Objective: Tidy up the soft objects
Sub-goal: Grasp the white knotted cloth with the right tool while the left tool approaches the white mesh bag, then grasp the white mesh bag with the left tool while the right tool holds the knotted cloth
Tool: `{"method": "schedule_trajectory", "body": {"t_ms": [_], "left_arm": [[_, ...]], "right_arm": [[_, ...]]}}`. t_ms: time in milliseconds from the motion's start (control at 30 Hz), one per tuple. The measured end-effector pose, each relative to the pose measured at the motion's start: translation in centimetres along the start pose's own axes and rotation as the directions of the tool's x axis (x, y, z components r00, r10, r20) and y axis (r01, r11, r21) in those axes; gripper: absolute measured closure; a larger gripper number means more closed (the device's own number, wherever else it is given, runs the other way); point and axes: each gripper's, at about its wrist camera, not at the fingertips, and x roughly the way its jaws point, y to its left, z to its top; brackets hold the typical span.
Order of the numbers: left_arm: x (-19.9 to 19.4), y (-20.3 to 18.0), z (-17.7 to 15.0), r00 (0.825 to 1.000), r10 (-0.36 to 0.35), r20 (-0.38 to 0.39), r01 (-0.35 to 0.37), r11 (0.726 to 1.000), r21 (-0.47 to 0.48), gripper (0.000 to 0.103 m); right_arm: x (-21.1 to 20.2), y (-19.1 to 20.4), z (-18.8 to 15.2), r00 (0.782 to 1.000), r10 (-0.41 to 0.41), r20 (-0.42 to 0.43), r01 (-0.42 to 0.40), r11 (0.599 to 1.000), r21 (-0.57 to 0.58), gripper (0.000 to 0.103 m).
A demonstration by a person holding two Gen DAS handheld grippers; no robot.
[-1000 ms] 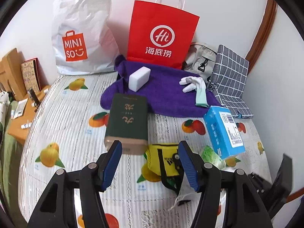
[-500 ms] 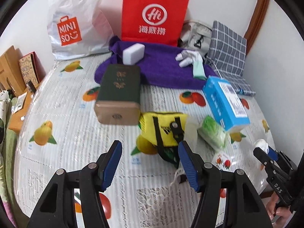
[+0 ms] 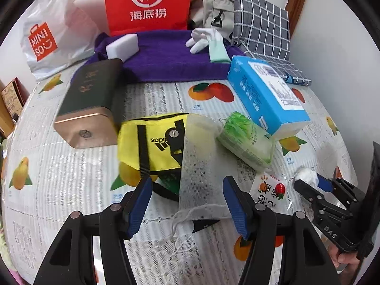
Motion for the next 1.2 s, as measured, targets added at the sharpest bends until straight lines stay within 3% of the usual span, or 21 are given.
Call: {"method": "schedule_trajectory", "body": {"t_ms": [67,133,200,300,400,600,867,1133,1200], "left_arm": [[0.6,-0.2,0.1,1.0,-0.002,0.0,0.002,1.0,0.005,0.044],[1.1,-0.3,0.2,1.0,-0.015,0.0,0.015,1.0,0.002,0.053],[1.3,-0.2,0.3,1.0,-0.024,0.003,0.024,1.0,-0.011,0.086],[1.3,0.1,0.5,0.998,-0.061,0.007,0.061,0.998,-0.03,0.095],[0.6,0.9,0.4,0.995,-0.095,0.024,0.096,0.994,-0.046,0.097],[-2.0,2.2,-0.2,0.992,-0.097,0.075,0.102,0.993,-0.064,0.098],[-6.0,6.0,-1.6,0.987,-0.059,0.15,0.078,0.99,-0.12,0.098],[-5.7,11.0,-4.4,0.993,0.082,0.088,-0.061,0.972,-0.225,0.098],[-4.9,11.7,-5.0,0.996,0.072,0.059,-0.056,0.97,-0.235,0.098]], "right_arm": [[0.1,-0.1,0.1,1.0,0.009,0.001,-0.009,1.0,0.0,0.066],[0.2,0.0,0.3,1.0,0.012,0.004,-0.012,1.0,-0.009,0.066],[0.2,0.0,0.3,1.0,0.012,0.005,-0.012,1.0,-0.012,0.066],[0.2,-0.1,0.3,1.0,0.015,0.006,-0.015,1.0,-0.01,0.066],[0.2,0.0,0.4,1.0,0.009,0.006,-0.009,1.0,-0.009,0.066],[0.0,0.2,0.5,1.0,-0.001,0.0,0.001,1.0,-0.006,0.066],[-0.2,0.4,1.0,1.0,0.014,0.0,-0.014,0.999,0.031,0.066],[-0.9,1.2,0.5,1.0,-0.019,0.006,0.019,1.0,0.021,0.066],[-0.6,1.5,0.2,1.0,-0.022,0.0,0.022,1.0,0.015,0.066]]}}
